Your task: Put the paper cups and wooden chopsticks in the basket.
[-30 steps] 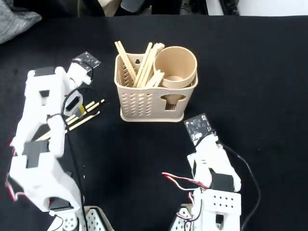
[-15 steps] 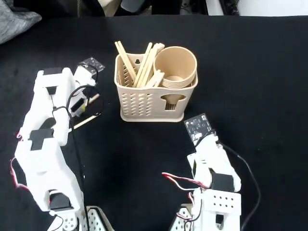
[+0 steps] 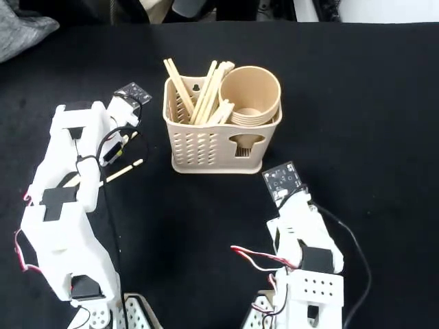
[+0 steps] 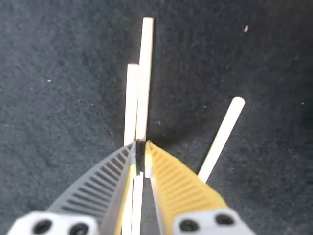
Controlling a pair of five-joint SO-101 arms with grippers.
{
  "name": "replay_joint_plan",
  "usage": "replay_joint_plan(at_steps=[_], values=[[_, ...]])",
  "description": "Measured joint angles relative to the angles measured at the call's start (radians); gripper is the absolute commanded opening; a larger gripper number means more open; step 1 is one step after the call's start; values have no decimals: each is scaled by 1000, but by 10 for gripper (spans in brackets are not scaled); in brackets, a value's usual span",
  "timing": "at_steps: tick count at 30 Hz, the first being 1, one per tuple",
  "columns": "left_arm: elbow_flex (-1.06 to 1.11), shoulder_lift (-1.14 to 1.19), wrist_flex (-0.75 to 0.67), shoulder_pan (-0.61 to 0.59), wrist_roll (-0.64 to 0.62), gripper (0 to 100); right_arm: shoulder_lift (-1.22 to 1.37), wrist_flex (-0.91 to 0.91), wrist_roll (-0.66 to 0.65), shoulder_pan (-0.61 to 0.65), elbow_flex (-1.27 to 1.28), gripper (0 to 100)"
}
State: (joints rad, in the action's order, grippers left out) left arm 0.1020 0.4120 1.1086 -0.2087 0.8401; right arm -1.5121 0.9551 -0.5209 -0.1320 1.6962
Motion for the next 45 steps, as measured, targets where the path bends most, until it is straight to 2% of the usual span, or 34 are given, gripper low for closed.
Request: replay_joint_plan(at_steps=[5, 15, 18, 26, 30, 33, 35, 38, 45], values=[[-6, 6, 0, 0, -9, 183, 0, 0, 0, 0, 0, 12], [-84, 52, 52, -12, -14, 125, 0, 0, 0, 0, 0, 12], [-112, 78, 78, -12, -14, 24, 0, 0, 0, 0, 0, 12], [-173, 115, 213, -2, -15, 28, 0, 0, 0, 0, 0, 12], [-167, 40, 259, 38, -92, 29, 0, 0, 0, 0, 0, 12], [-118, -103, 258, 74, -164, 29, 0, 0, 0, 0, 0, 12], [-55, -222, 216, 94, -219, 29, 0, 0, 0, 0, 0, 12], [81, -420, 80, 100, -325, 29, 0, 0, 0, 0, 0, 12], [436, -944, -381, 72, -652, 29, 0, 0, 0, 0, 0, 12]])
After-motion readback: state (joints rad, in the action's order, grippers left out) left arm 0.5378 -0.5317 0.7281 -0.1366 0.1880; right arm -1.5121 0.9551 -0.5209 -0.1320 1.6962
